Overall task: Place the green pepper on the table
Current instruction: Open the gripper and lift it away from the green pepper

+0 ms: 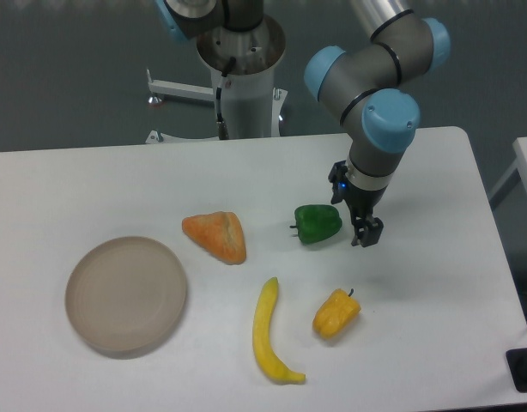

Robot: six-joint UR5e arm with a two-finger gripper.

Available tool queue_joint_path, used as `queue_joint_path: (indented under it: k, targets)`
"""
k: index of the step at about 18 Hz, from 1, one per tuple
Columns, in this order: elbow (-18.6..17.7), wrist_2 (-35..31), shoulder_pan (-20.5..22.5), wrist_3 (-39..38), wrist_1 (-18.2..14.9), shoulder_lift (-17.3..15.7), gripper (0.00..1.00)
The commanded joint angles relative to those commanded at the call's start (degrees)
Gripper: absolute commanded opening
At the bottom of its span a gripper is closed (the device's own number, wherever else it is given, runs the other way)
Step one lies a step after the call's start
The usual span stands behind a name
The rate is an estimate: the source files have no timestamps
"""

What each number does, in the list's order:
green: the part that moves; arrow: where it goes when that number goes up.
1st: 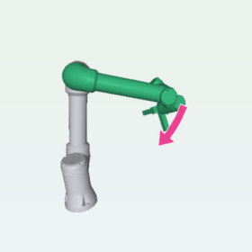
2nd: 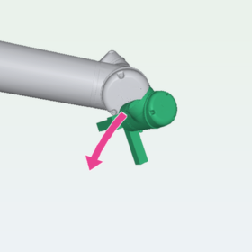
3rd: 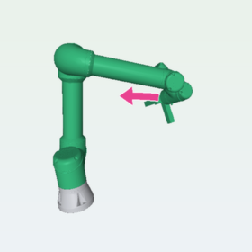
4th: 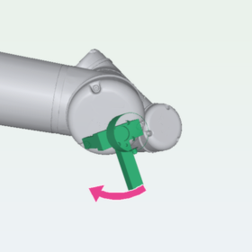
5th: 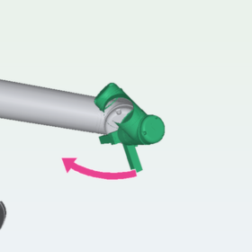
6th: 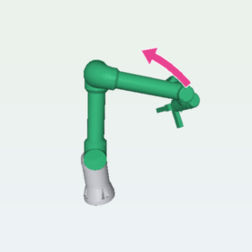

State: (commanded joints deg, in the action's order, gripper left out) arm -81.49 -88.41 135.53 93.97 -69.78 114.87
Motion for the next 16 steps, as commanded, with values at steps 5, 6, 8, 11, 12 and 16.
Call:
queue_joint_path:
  k: [5, 6, 8, 11, 12, 16]
  targets:
    - [4.57, -1.50, -2.20, -6.68, 0.00, 2.64, 1.00]
    - [5.10, -1.50, -2.29, -7.65, 0.00, 2.99, 1.00]
    - [6.51, -1.50, -3.25, -9.32, 0.00, 3.96, 1.00]
    - [7.39, -2.82, -3.96, -11.35, 0.00, 4.66, 1.00]
    - [7.48, -2.99, -4.48, -12.05, 0.09, 4.84, 1.00]
    - [7.66, -3.35, -4.57, -12.93, 0.09, 4.93, 1.00]
